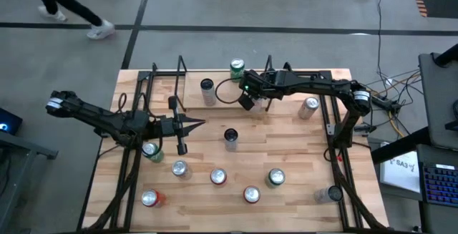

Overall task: Sort soda cans
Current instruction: Put the middle red silver soda can on the shelf

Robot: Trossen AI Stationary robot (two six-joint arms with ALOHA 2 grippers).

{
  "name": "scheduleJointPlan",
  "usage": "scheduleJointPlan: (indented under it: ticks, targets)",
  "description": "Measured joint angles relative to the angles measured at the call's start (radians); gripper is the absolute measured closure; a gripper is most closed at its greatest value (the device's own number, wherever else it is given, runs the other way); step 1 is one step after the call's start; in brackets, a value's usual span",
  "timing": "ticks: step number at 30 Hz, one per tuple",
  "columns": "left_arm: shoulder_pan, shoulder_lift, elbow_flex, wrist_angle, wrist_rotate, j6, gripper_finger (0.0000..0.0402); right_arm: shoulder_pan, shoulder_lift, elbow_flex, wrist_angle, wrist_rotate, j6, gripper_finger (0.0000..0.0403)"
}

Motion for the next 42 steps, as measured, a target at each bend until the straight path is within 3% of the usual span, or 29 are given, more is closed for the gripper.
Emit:
scheduleJointPlan:
  ticks: [22,27,33,42]
  targets:
    - [0.0,0.0,0.0,-0.004,-0.001,0.0,0.0401,-0.032,-0.007,-0.008,0.015,-0.001,-0.093,0.039]
    - [0.0,0.0,0.0,-0.004,-0.001,0.0,0.0401,-0.025,-0.044,0.038,-0.07,-0.154,-0.019,0.039]
    - [0.0,0.0,0.0,-0.006,-0.048,0.005,0.0401,0.026,-0.063,0.041,-0.129,-0.502,0.072,0.039]
    - [0.0,0.0,0.0,-0.06,-0.077,0.001,0.0401,0.192,-0.069,0.041,-0.127,-0.518,0.131,0.039]
